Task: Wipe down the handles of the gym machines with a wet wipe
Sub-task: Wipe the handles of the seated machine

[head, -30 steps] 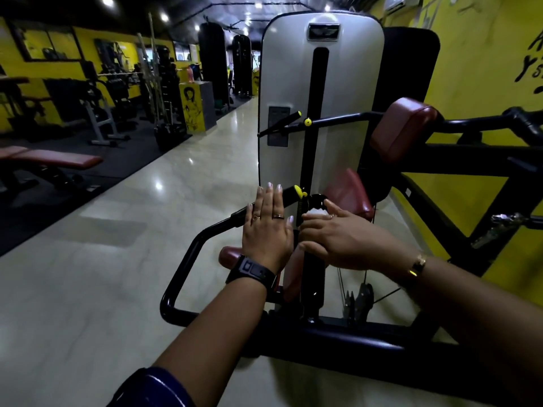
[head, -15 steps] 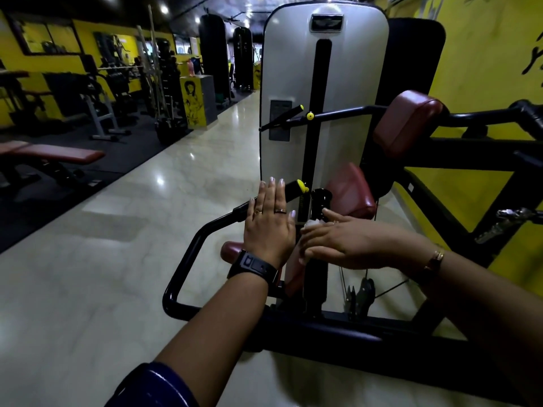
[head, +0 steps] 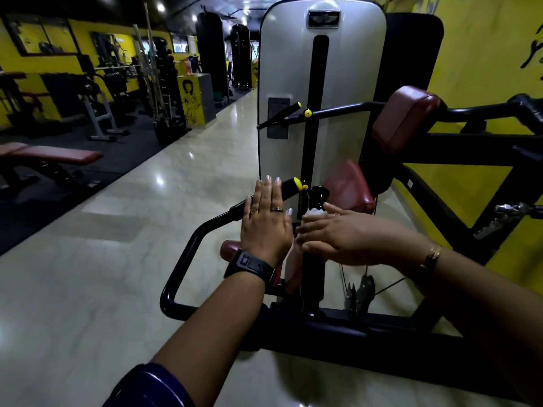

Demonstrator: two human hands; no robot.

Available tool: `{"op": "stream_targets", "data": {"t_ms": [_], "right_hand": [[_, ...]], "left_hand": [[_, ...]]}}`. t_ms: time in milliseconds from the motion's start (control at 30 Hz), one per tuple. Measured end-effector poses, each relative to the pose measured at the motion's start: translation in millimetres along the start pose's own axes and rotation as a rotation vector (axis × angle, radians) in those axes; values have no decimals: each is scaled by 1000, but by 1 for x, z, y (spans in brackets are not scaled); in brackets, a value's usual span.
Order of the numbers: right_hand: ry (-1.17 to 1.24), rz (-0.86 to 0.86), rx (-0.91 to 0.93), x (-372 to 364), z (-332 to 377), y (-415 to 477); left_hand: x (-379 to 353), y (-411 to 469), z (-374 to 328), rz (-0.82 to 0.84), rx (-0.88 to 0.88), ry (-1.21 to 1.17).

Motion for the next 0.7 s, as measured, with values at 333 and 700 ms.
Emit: {"op": "stream_targets", "data": {"t_ms": [333, 700], "right_hand": [[221, 217, 65, 4, 10, -13], [221, 372, 133, -10, 32, -25]], "left_hand": [[-2, 0, 2, -13, -3, 0], [-1, -1, 1, -33, -14, -15]]}}
Point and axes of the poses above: each hand's wrist, its own y-axis towards the middle knuckle, its own x-axis out of the back of the hand, z = x × y, the point moved 6 cm from there along y, towards the middle knuckle, and after that the axes turned 8 degrees about -z, right-handed, at the moved point
